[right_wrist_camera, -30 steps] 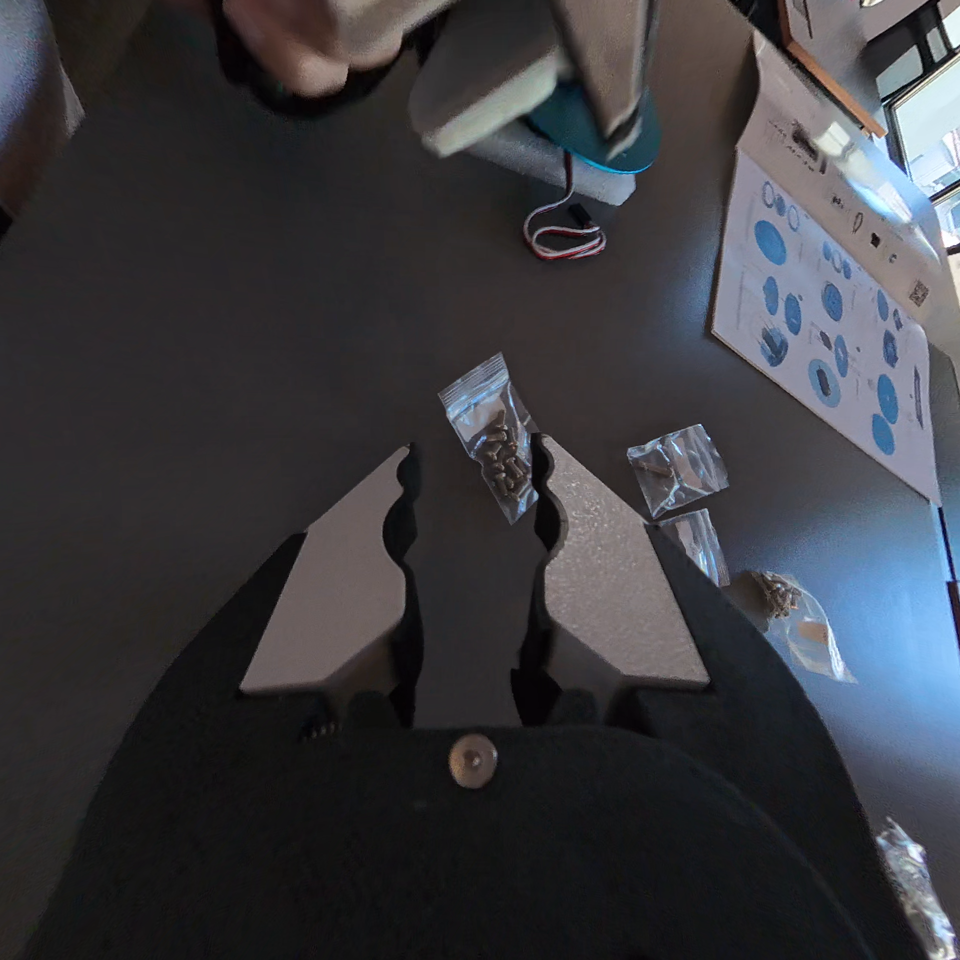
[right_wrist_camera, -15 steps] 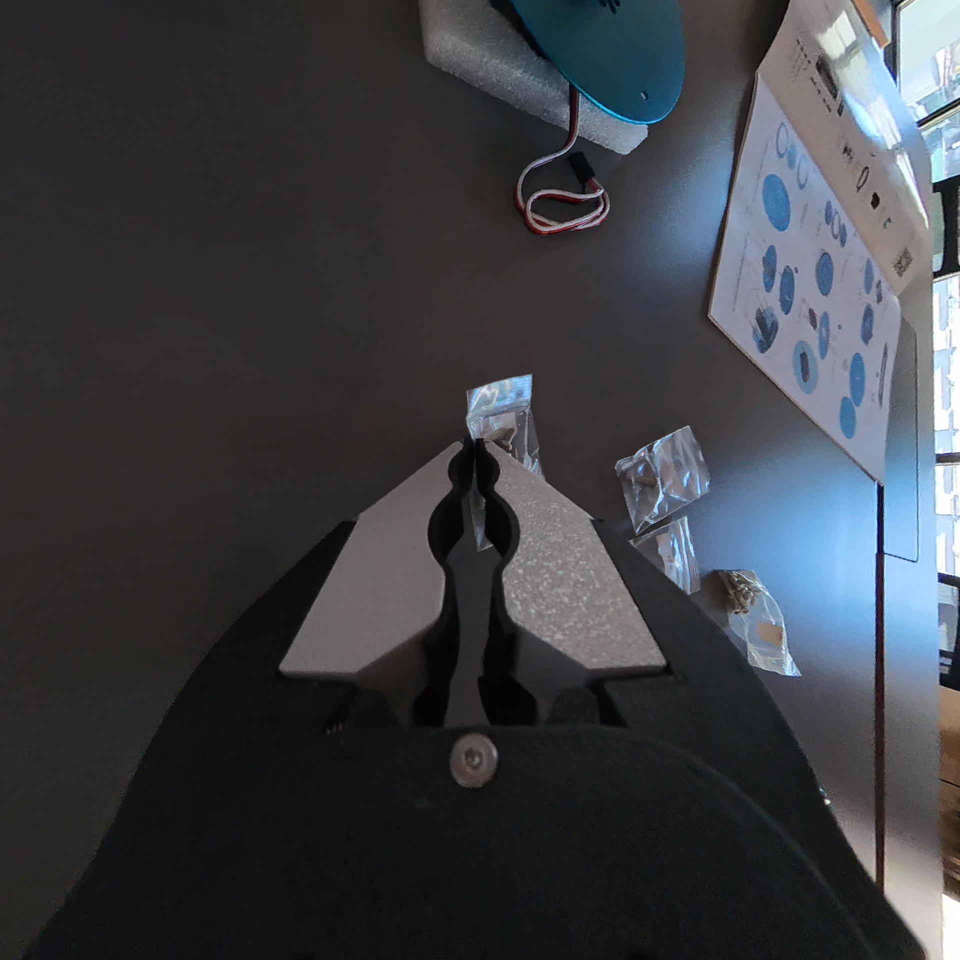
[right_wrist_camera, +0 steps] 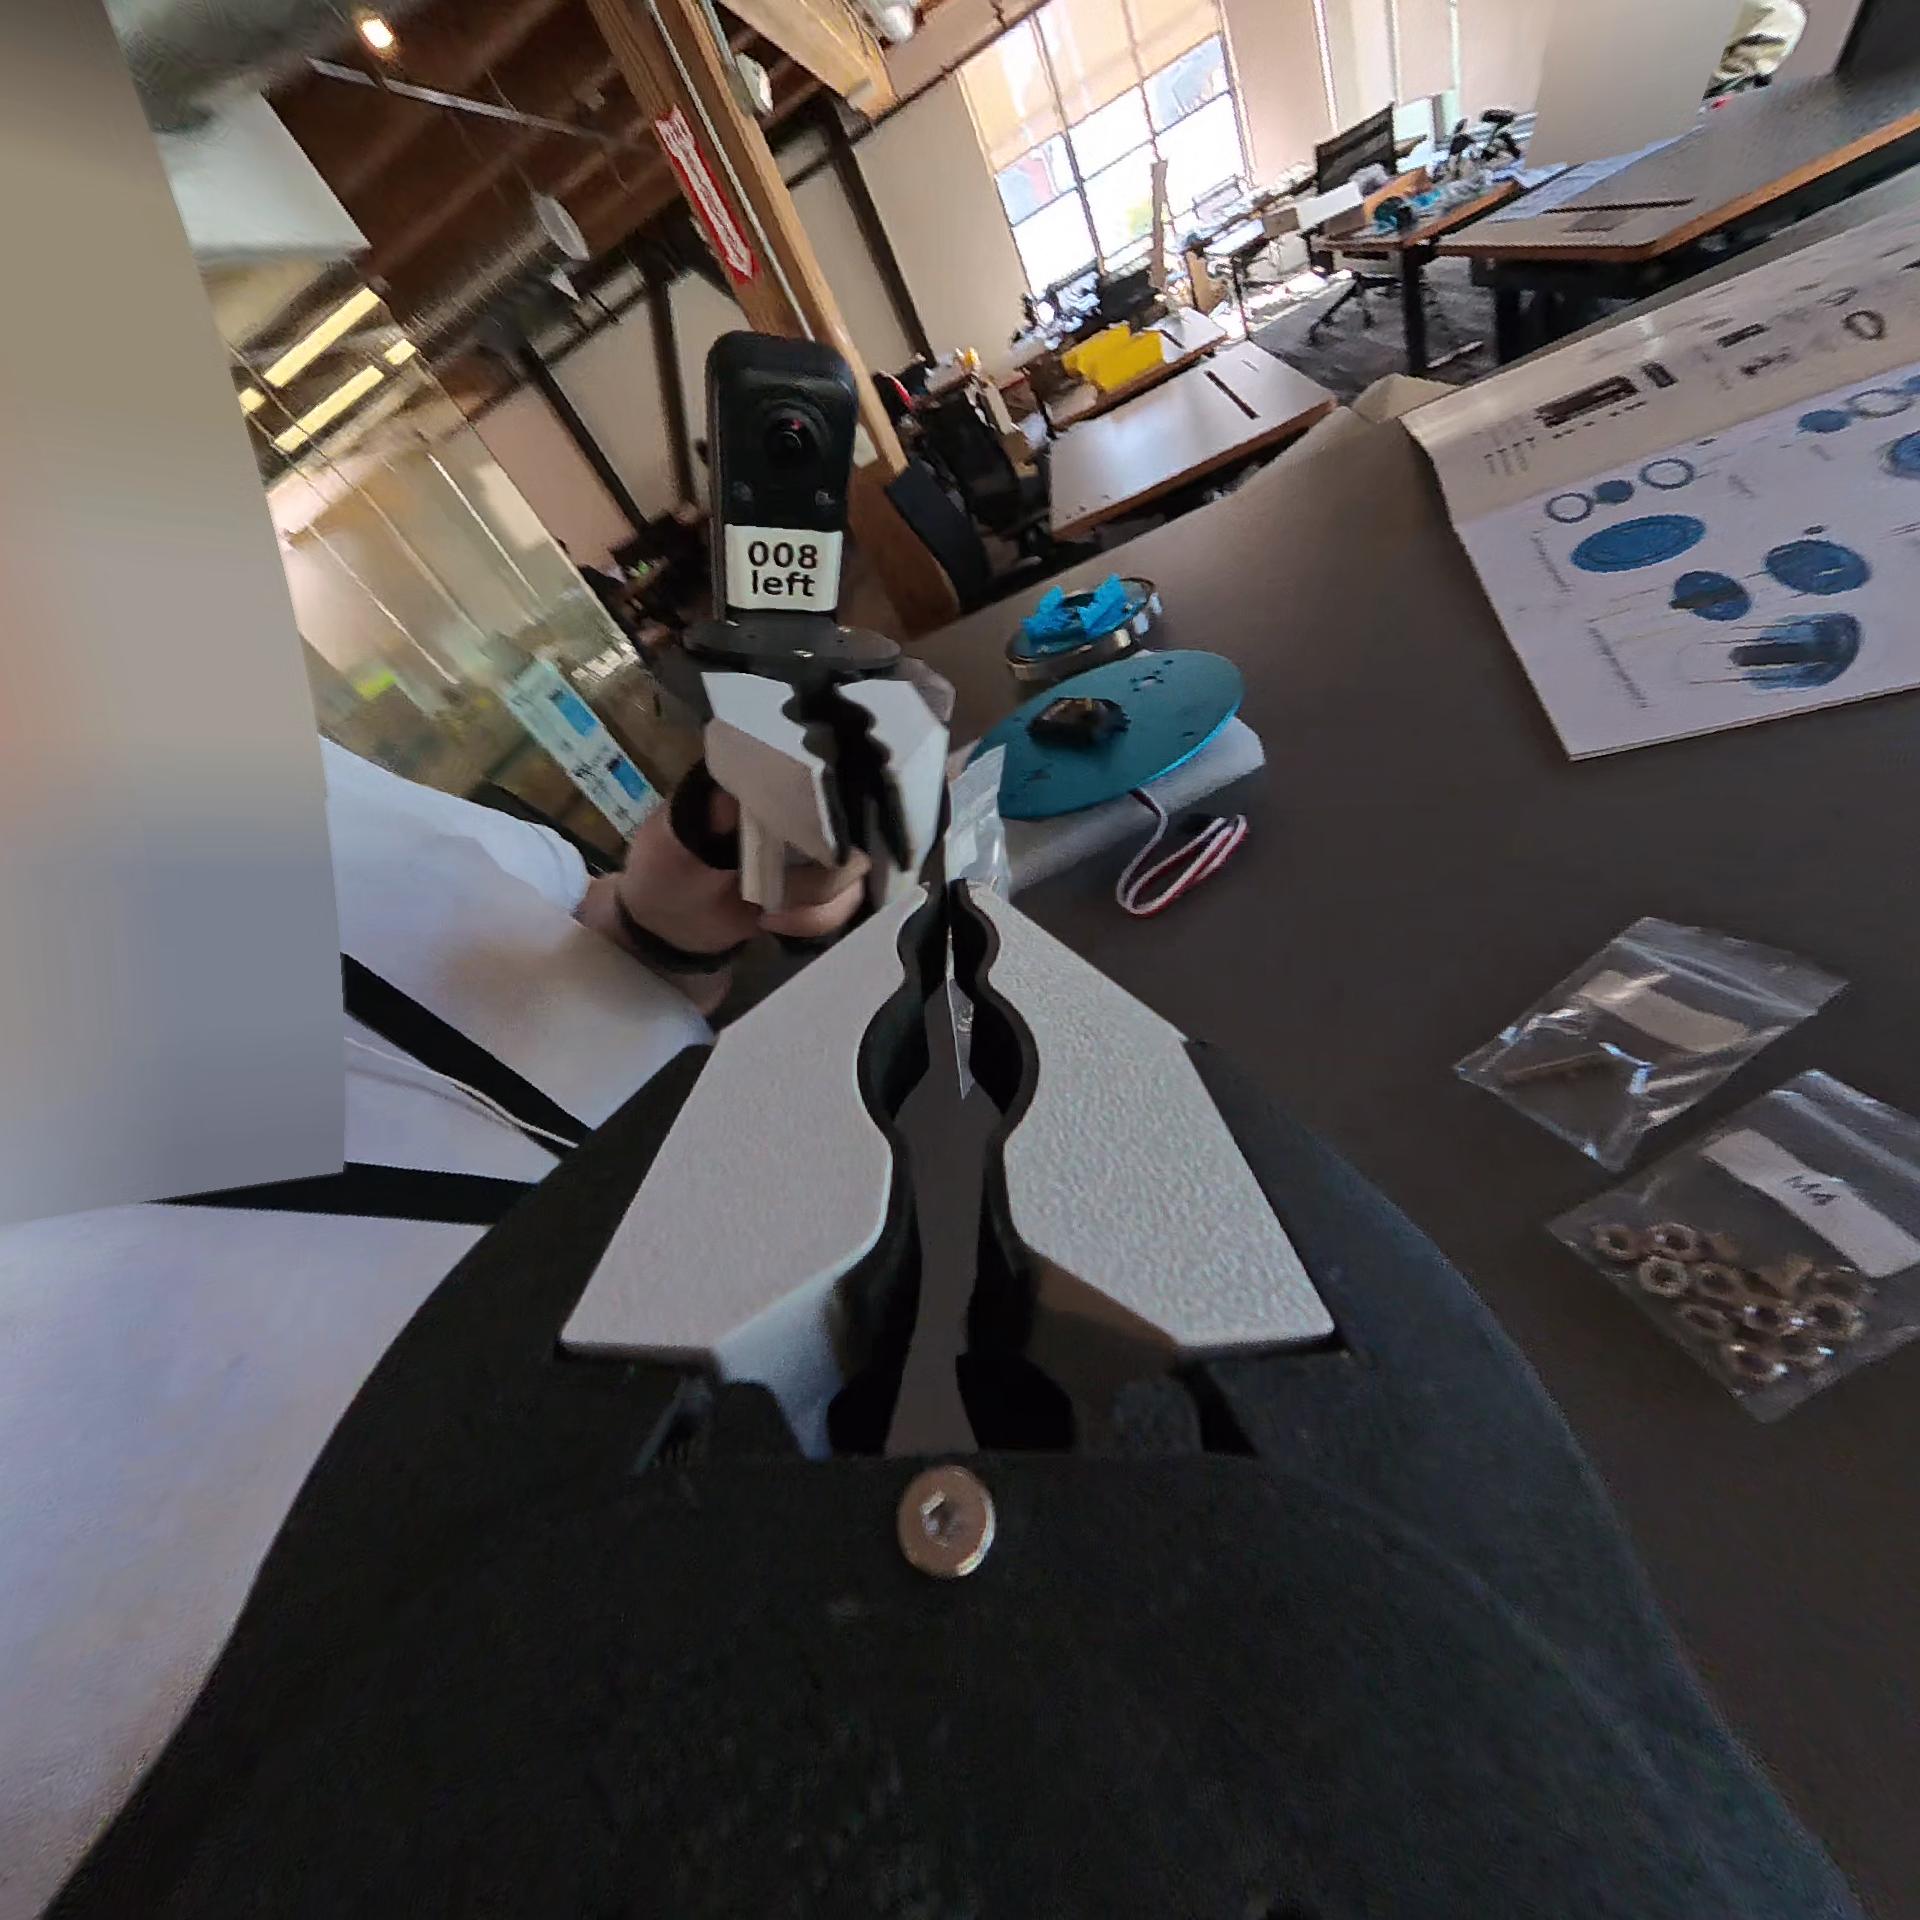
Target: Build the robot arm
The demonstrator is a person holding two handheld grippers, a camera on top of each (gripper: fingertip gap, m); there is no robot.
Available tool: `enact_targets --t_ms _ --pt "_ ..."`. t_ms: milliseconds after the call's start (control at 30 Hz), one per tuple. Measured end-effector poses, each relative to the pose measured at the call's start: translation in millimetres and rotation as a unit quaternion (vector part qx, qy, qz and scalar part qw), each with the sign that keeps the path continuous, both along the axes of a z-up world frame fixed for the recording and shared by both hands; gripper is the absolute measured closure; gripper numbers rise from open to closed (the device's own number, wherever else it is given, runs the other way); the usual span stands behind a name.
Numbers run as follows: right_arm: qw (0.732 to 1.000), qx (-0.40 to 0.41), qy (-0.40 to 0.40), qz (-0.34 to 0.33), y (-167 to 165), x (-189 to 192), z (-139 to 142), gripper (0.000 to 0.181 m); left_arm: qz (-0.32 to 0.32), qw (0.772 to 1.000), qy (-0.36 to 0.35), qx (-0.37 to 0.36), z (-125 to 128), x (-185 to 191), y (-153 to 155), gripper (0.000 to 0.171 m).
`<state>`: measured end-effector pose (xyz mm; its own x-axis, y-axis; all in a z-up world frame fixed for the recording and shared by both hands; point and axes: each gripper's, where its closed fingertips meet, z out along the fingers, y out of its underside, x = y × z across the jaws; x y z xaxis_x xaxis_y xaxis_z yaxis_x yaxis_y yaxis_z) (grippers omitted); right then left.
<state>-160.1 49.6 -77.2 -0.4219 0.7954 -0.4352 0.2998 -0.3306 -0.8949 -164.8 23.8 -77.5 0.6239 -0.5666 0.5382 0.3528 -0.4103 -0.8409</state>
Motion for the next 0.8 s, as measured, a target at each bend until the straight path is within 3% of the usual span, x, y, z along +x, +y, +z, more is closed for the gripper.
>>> enact_targets --t_ms 100,200,400,467,533,633,733,800 --pt "0.999 -0.048 -0.001 0.024 -4.1 6.5 5.9 0.181 0.034 0.997 0.064 0.029 8.0 -9.0 9.0 0.149" --pt "0.996 -0.084 0.005 0.042 -5.1 11.8 11.2 0.181 0.04 0.995 0.078 0.045 20.2 -14.1 12.7 0.142" --pt "0.989 -0.132 0.021 0.059 -6.7 18.8 20.3 0.181 -0.046 0.997 -0.054 0.016 20.4 10.1 17.8 0.143" --pt "0.989 -0.129 0.02 0.062 -8.1 19.6 19.2 0.181 -0.073 0.992 -0.104 0.018 23.1 17.7 19.0 0.152" --pt "0.99 -0.124 0.018 0.064 -8.8 20.3 17.8 0.181 -0.087 0.989 -0.118 0.034 24.9 21.6 17.3 0.171" --pt "0.994 -0.085 -0.003 0.074 -10.2 24.0 8.2 0.181 -0.085 0.994 -0.062 0.027 15.1 25.9 15.0 0.171" --pt "0.997 -0.018 -0.009 0.074 -6.0 30.9 7.3 0.155 -0.083 0.995 0.047 0.012 -3.1 31.7 11.0 0.171" --pt "0.997 0.004 -0.012 0.079 -4.2 33.7 8.8 0.157 -0.09 0.991 0.101 0.001 -14.0 36.4 8.6 0.171"
